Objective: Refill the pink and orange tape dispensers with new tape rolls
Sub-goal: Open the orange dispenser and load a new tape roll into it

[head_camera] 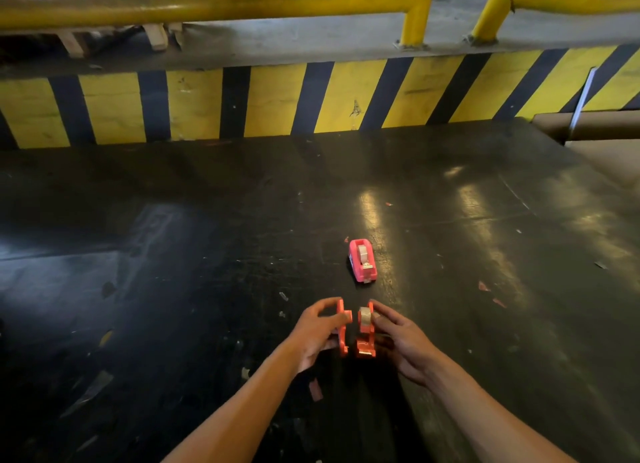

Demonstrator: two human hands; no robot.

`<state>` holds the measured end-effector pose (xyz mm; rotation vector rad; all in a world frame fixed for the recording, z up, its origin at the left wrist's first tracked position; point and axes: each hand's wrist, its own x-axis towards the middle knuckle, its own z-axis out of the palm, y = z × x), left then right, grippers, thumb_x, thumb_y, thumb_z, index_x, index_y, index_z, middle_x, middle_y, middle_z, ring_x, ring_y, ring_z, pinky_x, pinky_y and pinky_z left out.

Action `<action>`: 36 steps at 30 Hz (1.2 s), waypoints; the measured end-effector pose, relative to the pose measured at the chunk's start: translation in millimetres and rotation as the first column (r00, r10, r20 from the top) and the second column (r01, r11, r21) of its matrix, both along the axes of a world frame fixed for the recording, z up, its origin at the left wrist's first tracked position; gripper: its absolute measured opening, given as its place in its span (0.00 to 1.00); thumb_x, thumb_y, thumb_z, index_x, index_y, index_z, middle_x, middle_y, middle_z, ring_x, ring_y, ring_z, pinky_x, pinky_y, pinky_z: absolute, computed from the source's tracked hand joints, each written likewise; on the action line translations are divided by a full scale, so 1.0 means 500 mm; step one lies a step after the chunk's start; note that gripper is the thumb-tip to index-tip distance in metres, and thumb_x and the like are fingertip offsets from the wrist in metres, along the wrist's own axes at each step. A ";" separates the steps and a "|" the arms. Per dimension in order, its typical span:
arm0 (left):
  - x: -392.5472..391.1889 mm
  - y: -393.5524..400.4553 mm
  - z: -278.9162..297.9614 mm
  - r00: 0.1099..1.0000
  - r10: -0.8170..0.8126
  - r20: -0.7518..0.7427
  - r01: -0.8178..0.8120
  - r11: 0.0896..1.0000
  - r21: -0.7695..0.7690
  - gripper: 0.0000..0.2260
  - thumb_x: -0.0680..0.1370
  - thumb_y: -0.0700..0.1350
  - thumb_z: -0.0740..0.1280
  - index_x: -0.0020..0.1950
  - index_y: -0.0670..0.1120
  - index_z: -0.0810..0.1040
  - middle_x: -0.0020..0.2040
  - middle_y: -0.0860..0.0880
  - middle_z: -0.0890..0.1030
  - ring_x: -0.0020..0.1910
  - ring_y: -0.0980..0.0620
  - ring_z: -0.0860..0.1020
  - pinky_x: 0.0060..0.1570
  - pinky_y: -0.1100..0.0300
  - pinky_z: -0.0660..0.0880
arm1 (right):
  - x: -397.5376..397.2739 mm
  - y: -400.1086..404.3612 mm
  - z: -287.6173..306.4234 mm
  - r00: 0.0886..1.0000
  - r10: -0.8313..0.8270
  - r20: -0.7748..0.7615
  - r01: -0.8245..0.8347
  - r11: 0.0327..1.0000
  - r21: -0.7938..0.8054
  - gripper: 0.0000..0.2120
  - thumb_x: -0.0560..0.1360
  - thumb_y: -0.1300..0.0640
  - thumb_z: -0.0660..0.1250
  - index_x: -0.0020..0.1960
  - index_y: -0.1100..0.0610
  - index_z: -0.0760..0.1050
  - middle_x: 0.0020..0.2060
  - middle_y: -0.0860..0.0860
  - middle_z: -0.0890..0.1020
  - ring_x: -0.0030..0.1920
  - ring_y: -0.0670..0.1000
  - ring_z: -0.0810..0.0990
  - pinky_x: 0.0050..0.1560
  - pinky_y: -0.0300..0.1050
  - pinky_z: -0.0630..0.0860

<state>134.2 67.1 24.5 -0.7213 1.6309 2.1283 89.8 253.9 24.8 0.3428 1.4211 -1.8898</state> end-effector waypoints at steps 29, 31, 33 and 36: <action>0.017 -0.019 0.021 0.982 0.103 0.161 -0.131 0.976 0.173 0.13 0.80 0.41 0.68 0.64 0.49 0.80 0.61 0.41 0.82 0.58 0.41 0.80 0.54 0.44 0.79 | 0.002 -0.038 0.005 0.987 0.141 -0.079 -0.138 0.989 0.047 0.23 0.72 0.53 0.71 0.67 0.50 0.76 0.58 0.60 0.83 0.60 0.61 0.80 0.64 0.62 0.75; 0.016 -0.015 0.017 0.979 0.128 0.159 -0.152 0.978 0.144 0.13 0.80 0.41 0.69 0.64 0.49 0.80 0.60 0.42 0.82 0.58 0.42 0.81 0.53 0.44 0.79 | 0.001 -0.041 0.002 0.986 0.138 -0.091 -0.133 0.989 0.062 0.24 0.72 0.53 0.72 0.67 0.51 0.76 0.59 0.59 0.83 0.61 0.61 0.80 0.65 0.63 0.74; 0.016 -0.008 0.016 0.976 0.153 0.153 -0.173 0.976 0.129 0.12 0.80 0.41 0.69 0.63 0.49 0.80 0.59 0.42 0.82 0.57 0.43 0.81 0.53 0.45 0.79 | -0.004 -0.044 0.002 0.985 0.140 -0.098 -0.133 0.988 0.074 0.20 0.76 0.56 0.69 0.67 0.52 0.76 0.59 0.59 0.82 0.61 0.60 0.80 0.65 0.62 0.74; 0.009 0.002 0.016 0.972 0.196 0.128 -0.211 0.971 0.111 0.12 0.80 0.42 0.68 0.64 0.49 0.79 0.58 0.43 0.83 0.56 0.43 0.81 0.57 0.44 0.79 | -0.016 -0.051 0.010 0.971 0.182 -0.156 -0.156 0.974 0.167 0.17 0.79 0.55 0.65 0.68 0.51 0.76 0.57 0.57 0.83 0.59 0.57 0.81 0.66 0.59 0.75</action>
